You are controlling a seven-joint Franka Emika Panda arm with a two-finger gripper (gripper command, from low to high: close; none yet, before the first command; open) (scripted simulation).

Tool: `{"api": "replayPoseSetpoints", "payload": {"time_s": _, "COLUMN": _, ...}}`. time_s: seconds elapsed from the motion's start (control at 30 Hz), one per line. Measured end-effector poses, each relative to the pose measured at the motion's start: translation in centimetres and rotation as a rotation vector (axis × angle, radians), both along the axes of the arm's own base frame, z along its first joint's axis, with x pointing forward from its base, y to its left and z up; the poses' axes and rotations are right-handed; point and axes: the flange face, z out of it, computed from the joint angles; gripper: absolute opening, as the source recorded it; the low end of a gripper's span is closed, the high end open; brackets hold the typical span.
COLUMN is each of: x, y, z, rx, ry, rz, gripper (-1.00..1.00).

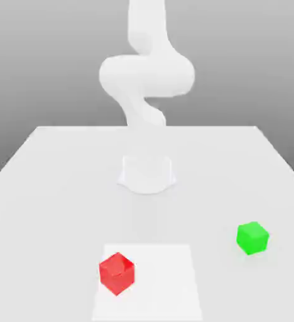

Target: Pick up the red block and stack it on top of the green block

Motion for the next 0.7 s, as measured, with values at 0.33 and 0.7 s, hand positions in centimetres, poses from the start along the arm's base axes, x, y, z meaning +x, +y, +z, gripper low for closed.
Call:
{"api": "replayPoseSetpoints", "payload": {"time_s": 0.33, "x": 7.7, "y": -3.1, "z": -21.5, "rx": 0.126, "ry": 0.321, "rz": -0.301, "gripper": 0.0}}
{"api": "replayPoseSetpoints", "payload": {"time_s": 0.7, "x": 3.9, "y": -5.7, "z": -44.0, "rx": 0.268, "ry": 0.652, "rz": -0.64, "gripper": 0.0}}
